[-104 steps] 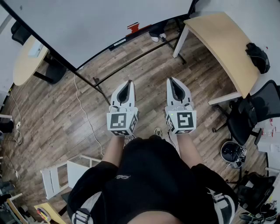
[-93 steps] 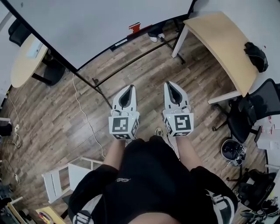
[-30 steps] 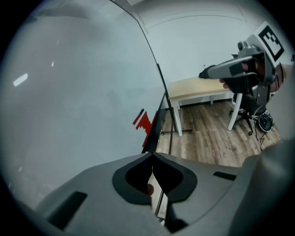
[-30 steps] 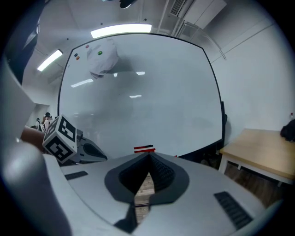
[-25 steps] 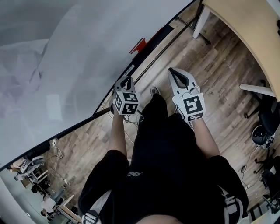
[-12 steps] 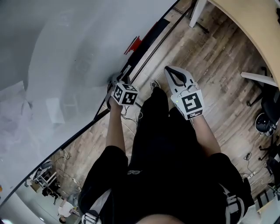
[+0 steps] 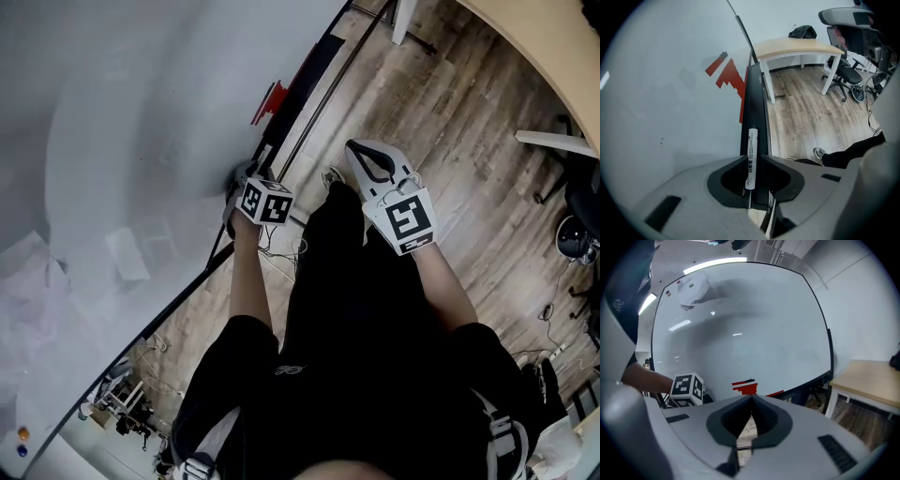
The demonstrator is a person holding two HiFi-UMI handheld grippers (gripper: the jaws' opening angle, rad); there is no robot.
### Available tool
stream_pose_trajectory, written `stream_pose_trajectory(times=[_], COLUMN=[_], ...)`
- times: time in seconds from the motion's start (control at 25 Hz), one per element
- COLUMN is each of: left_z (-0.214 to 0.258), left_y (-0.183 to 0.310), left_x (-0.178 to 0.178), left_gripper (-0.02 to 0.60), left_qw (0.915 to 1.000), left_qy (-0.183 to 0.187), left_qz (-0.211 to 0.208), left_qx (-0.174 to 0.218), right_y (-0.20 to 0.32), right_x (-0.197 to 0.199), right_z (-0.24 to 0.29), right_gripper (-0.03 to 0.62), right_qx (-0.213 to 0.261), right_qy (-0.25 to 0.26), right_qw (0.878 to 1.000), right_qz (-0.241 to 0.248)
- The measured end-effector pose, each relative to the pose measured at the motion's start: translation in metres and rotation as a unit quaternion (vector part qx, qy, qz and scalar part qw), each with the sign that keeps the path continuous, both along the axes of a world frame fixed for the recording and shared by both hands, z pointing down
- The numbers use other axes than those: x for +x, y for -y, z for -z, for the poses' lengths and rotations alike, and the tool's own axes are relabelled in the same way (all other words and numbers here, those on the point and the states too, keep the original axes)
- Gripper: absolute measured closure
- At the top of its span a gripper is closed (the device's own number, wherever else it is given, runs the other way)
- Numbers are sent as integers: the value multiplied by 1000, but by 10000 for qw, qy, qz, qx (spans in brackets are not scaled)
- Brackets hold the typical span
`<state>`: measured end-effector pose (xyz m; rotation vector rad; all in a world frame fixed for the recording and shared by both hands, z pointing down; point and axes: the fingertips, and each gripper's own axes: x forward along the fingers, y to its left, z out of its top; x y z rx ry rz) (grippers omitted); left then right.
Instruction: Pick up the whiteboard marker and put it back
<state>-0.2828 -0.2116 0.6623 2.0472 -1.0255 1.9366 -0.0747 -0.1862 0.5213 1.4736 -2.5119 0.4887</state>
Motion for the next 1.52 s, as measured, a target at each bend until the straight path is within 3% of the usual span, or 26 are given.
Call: stream_pose_trajectory(times=[0.4,0.64,1.0,1.24,1.52], left_z=[-8,-3,34,78,133], left_y=[7,7,-3,-16,-49], left_x=[3,4,17,39,83], left_gripper=[514,515,515,515,515], left_qw=[9981,9990,9929,9736,9256], left_qy=[474,217,-742,-1539,-2843], left_qz=[-228,-152,453,799,1234], left_qx=[319,372,818,1483,2172], right_y=[-9,-16,-35,-52,-73], right_x=[6,13,14,11,15], right_z=[-1,0,15,30,48], right_gripper=[592,592,592,592,592], right_qx=[-44,-54,81,295,496], right_qy=[-16,-101,-172,-226,-288], right_qw=[9998,9996,9997,9993,9983], right_qz=[-181,-251,-141,44,124])
